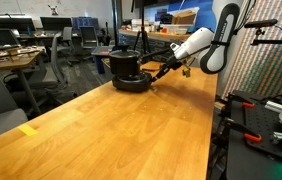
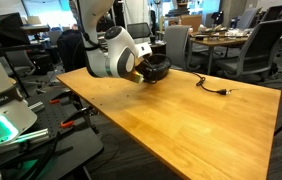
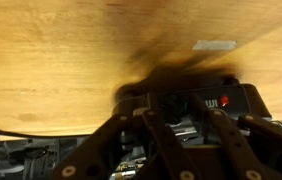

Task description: Put the pot on the stove, cover it with the lid then turn the stove on

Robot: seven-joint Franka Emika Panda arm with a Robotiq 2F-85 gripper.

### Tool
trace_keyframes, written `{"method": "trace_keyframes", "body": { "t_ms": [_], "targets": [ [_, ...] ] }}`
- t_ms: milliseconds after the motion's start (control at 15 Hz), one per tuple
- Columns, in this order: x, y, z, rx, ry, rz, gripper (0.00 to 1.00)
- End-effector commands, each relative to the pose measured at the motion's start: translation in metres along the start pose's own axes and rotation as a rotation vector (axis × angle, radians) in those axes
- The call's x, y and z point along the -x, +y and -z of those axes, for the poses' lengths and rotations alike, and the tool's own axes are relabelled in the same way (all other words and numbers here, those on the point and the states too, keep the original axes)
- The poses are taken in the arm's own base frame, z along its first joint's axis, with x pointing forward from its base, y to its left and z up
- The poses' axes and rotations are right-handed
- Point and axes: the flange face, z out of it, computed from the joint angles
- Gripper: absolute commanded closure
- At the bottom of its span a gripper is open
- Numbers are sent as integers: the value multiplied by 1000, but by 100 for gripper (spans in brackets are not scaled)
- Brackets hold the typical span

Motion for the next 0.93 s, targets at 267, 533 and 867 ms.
{"method": "trace_keyframes", "body": {
  "t_ms": [267,533,867],
  "targets": [
    [5,-16,-16,-159,-119,-171,87],
    [15,-19,-18,-205,-149,-264,87],
    [20,-14,-12,-247,-191,-362,86]
  ]
}}
